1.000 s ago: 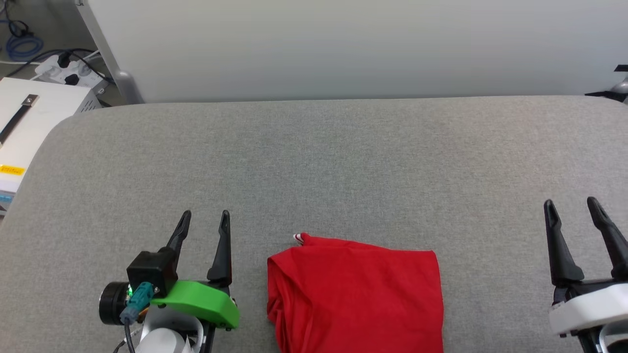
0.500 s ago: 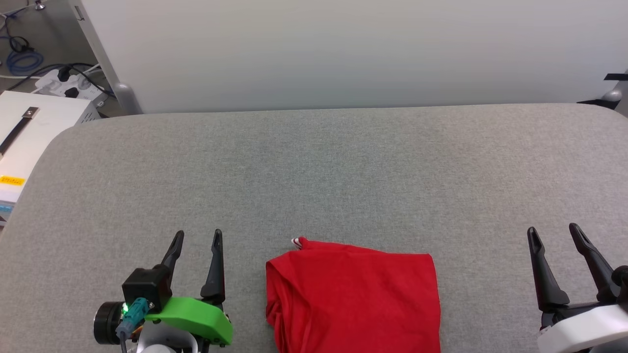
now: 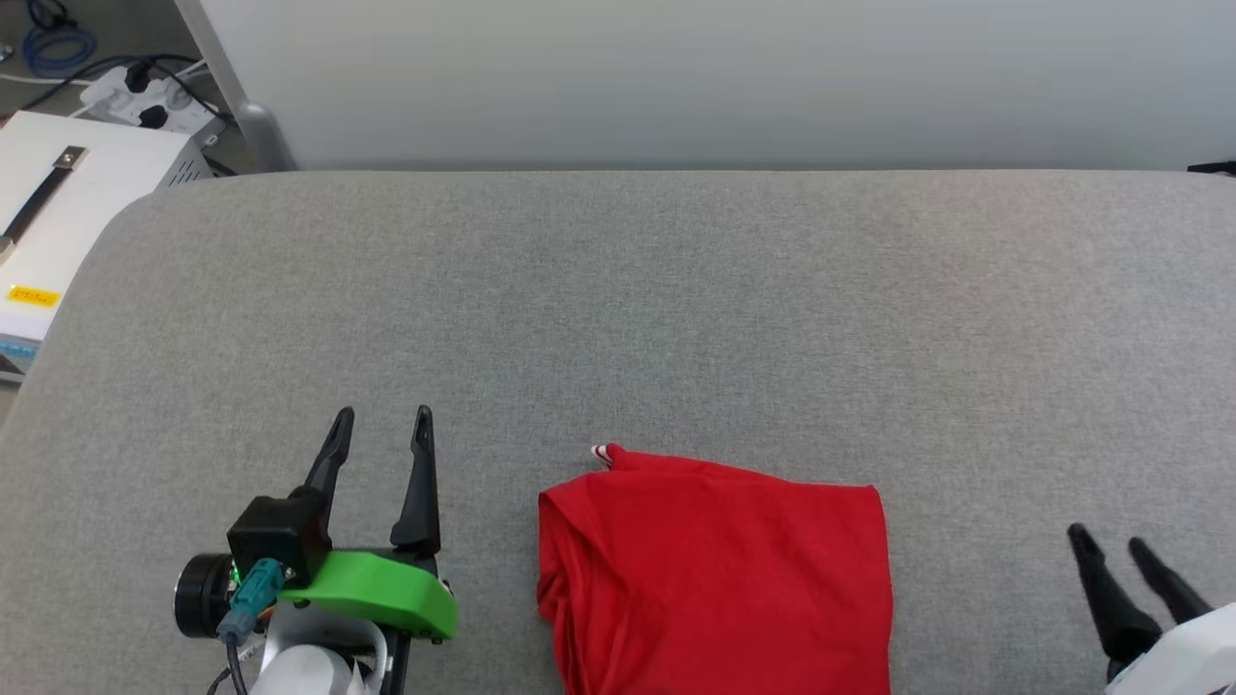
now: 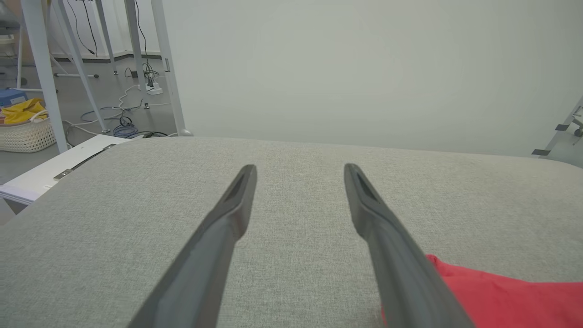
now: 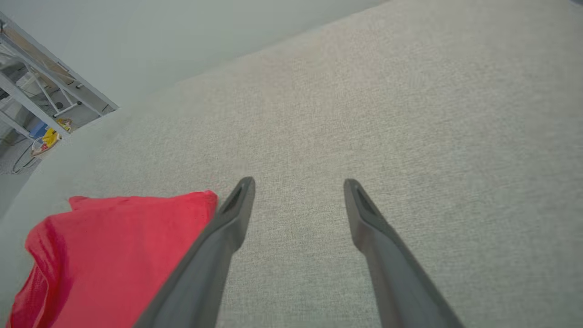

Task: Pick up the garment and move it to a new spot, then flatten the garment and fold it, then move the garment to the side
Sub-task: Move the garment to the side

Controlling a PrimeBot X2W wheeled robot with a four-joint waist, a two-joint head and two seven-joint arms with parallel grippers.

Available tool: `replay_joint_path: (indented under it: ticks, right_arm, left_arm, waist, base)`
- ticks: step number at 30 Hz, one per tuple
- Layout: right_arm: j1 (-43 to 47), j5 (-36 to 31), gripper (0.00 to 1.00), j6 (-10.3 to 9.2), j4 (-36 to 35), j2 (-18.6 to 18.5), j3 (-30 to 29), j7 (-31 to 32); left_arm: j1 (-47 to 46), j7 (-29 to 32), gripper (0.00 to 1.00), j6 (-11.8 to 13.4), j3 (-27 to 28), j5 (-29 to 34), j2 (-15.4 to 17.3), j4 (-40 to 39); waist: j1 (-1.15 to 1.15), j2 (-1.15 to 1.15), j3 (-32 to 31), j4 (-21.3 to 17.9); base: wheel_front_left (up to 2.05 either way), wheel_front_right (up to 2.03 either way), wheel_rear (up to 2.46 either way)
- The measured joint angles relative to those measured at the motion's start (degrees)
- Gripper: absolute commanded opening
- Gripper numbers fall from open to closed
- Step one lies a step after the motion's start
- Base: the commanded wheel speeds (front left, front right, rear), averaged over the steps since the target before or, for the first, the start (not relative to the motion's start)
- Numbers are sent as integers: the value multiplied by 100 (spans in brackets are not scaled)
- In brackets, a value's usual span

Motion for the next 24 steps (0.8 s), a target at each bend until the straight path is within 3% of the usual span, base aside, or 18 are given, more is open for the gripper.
replay_joint_path:
  ticks: [9, 14, 24]
  right_arm:
    - [-129, 1469, 100, -1, 692, -341, 822, 1079]
    - [-289, 2187, 100, 0, 710, -478, 1447, 1432]
    - [-529, 2710, 100, 9, 955, -777, 1918, 1839]
  left_arm:
    - [-223, 0, 100, -76, 103, 190, -266, -214]
    - [-279, 0, 100, -160, 131, 307, -398, -185]
    - [-304, 0, 100, -304, 333, 485, -717, -174]
  waist:
    - [0, 0, 446, 276]
    - [0, 0, 635, 508]
    - [0, 0, 925, 945]
  base:
    - [0, 0, 0]
    - [0, 0, 0]
    - [0, 0, 0]
